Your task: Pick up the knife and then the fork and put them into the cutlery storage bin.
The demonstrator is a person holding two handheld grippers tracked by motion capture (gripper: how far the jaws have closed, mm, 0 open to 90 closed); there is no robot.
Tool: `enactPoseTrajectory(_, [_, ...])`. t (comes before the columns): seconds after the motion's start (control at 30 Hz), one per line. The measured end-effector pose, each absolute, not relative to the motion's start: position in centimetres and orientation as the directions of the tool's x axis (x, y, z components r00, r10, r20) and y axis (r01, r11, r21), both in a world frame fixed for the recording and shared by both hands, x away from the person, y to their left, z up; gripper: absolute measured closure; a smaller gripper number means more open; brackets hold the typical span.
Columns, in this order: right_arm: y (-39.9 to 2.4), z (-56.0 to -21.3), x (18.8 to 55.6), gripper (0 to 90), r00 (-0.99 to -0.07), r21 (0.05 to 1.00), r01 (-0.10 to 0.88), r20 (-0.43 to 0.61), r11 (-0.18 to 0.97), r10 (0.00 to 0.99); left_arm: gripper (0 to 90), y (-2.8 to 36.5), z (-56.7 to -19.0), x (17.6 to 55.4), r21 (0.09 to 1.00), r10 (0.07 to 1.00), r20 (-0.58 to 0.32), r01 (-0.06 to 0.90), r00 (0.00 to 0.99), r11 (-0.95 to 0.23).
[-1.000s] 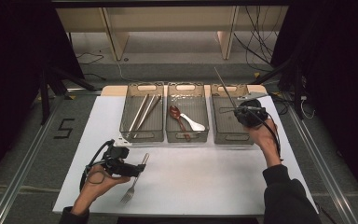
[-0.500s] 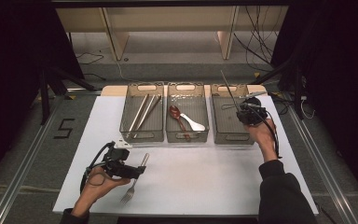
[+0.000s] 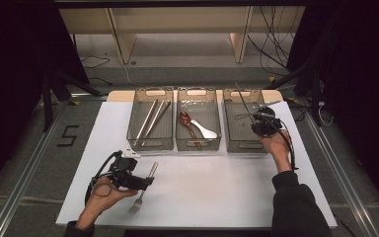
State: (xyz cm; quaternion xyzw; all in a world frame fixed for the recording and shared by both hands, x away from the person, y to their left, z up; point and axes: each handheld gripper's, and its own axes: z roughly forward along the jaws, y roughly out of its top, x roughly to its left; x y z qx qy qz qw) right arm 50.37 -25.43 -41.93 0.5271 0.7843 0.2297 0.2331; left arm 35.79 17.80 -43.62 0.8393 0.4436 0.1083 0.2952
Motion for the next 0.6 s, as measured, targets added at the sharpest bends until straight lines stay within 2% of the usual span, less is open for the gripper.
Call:
enactPoseTrajectory(0.1, [-25.4,-42.1,50.4,82.7,-0.328,0.597,0.730,-0.121,0.333,0.937,16.2,17.8,-43.6,35.8,0.588,0.808,-0.079,0.682,0.584,-0.435])
enactPoseTrajectory(0.2, [-25.3,-41.8,50.3,68.9,-0.344,0.625,0.706,-0.112,0.335,0.932,16.2,17.8,-43.7,35.8,0.587,0.807,-0.080,0.682,0.585,-0.436])
enactPoseTrajectory(0.6, [-24.9,-40.0,48.1,50.9,-0.416,0.691,0.624,-0.102,0.365,0.904,16.2,17.9,-43.8,36.0,0.573,0.813,-0.078,0.693,0.577,-0.437])
